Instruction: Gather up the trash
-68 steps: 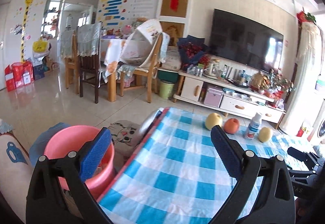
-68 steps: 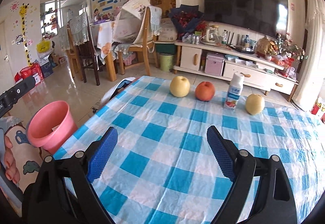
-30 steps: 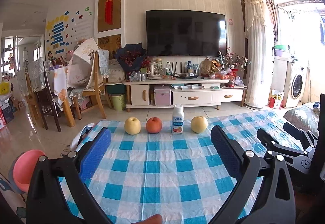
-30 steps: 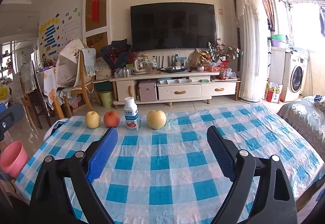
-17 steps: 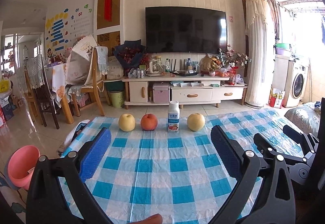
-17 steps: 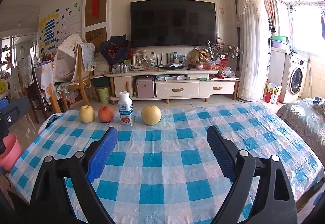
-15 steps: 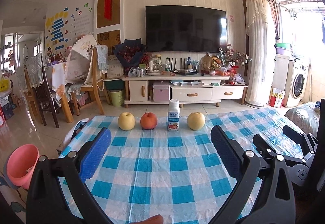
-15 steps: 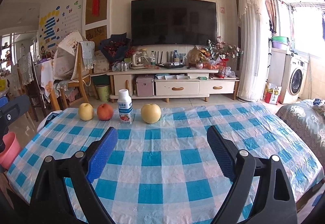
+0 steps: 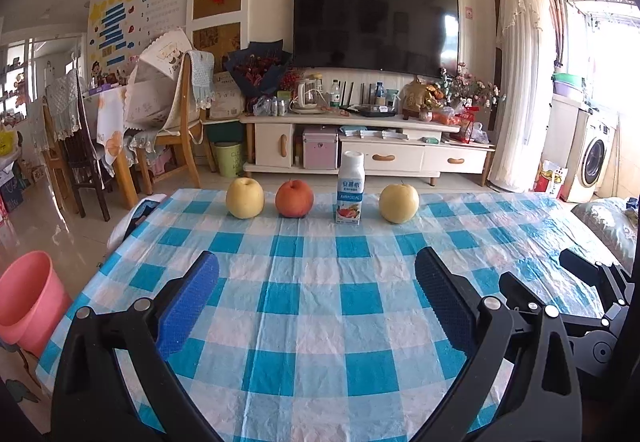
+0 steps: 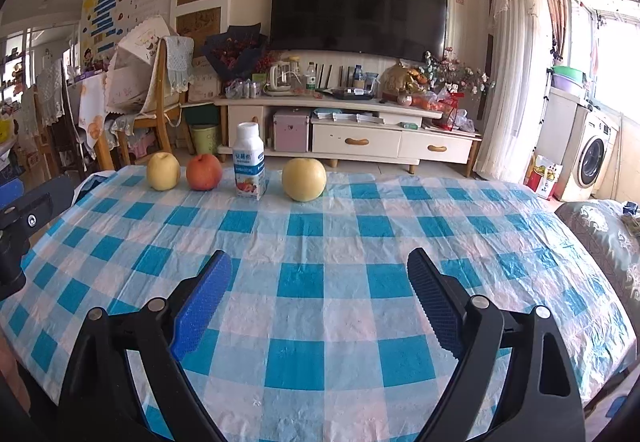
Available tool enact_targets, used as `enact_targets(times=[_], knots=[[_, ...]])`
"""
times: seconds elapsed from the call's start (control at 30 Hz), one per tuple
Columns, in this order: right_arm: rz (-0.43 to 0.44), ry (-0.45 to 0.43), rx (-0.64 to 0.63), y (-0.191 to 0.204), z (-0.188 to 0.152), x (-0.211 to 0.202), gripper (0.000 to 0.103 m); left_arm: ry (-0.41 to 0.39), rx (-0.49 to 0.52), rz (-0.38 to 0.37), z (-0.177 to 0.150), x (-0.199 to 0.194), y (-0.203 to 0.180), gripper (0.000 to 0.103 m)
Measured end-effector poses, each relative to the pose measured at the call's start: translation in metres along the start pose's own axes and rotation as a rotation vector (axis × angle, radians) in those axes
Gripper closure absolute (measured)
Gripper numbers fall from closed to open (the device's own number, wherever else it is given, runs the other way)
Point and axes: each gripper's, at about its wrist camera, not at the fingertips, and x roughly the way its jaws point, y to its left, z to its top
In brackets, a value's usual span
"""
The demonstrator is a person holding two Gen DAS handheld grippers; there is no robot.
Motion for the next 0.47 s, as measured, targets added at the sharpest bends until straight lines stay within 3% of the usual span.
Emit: enact_targets(times=[0.47], knots=[[-0.005,0.341,-0.004,0.027,-0.042,0.106,0.014,0.372,-0.036,0.099,-0.073,0.140,0.015,0.004]])
